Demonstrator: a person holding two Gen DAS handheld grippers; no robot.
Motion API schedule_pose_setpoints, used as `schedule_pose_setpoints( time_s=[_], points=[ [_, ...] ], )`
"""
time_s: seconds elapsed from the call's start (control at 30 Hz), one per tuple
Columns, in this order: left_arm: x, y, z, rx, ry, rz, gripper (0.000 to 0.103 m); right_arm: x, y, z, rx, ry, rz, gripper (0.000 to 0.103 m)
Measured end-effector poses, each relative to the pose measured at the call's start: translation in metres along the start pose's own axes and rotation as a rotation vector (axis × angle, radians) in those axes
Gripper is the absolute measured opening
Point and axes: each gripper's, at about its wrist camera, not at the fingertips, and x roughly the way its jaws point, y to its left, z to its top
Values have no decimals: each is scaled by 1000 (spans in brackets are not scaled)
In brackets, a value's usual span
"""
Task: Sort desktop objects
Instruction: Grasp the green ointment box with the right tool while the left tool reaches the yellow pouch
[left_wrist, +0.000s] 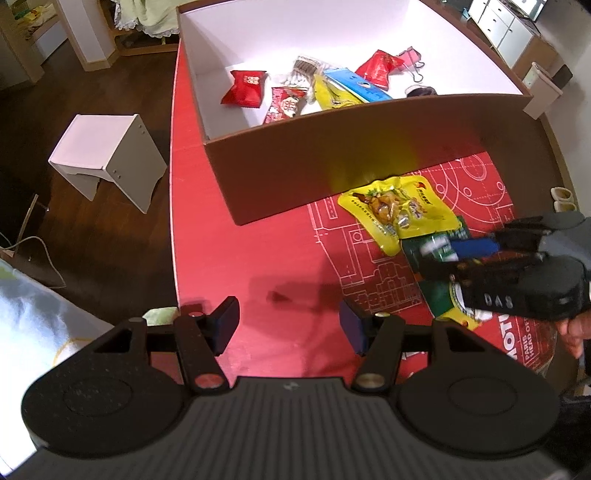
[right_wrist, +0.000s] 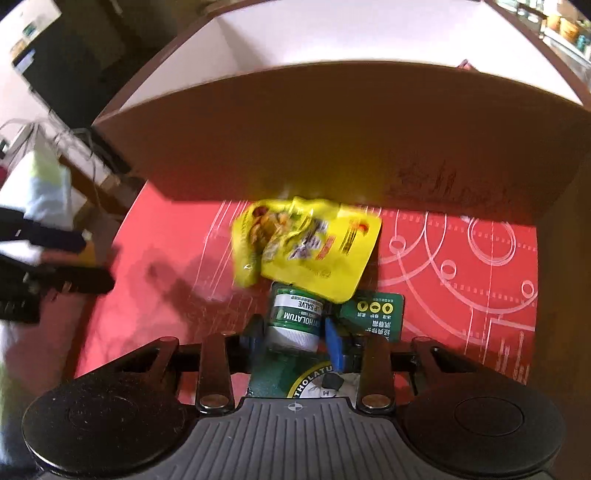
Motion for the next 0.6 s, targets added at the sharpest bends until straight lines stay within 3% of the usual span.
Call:
schedule_pose_setpoints(
  time_s=[0.13, 0.3, 0.6],
  points=[
    [3, -10, 0, 35, 2, -26, 55, -11, -6, -18, -26, 33, 1, 35],
    [9, -33, 4, 123, -12, -63, 55, -27, -29, -35, 36, 22, -55, 35],
    [24, -79, 29, 278, -114, -83, 60, -41, -47, -48, 101, 2, -76, 35]
  ],
)
